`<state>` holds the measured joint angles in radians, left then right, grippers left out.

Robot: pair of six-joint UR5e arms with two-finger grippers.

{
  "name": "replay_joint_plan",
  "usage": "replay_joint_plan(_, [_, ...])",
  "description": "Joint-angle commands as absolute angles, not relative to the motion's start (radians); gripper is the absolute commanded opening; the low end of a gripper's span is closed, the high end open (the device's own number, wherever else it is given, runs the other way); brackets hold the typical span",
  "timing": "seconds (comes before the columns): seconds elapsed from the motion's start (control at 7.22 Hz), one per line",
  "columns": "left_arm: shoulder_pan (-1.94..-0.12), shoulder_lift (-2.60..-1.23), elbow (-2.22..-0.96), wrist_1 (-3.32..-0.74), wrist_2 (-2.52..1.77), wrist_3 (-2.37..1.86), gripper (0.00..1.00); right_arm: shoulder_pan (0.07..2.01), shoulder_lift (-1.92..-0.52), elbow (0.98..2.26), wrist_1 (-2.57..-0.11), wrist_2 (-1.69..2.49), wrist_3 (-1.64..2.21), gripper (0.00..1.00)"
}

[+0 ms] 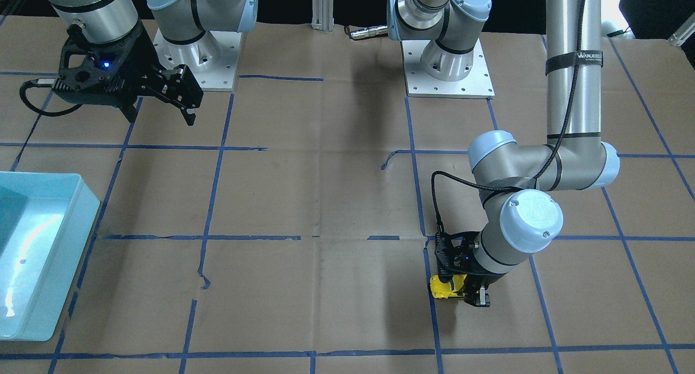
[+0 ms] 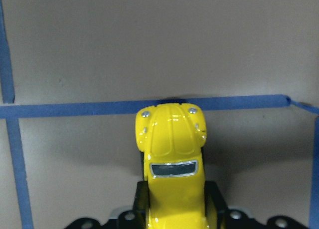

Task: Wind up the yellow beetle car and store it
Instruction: 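Press the held car down against the table with the left gripper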

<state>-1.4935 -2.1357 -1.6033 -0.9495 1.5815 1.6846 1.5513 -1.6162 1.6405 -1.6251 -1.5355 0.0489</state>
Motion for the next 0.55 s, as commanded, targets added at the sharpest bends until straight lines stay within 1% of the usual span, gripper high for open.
replay_joint_plan(0.0, [-1.493,-2.144,-1.602,-0.950,1.580,1.689,0.00,1.552,-1.609,1.643,-1.629,-1.537,0.025,1.00])
replay_joint_plan(0.42, [-1.491,-2.151,-1.600,-0.950,1.583,1.692,0.00,1.552,-1.595,1.655,-1.640,-1.545,0.000,1.00])
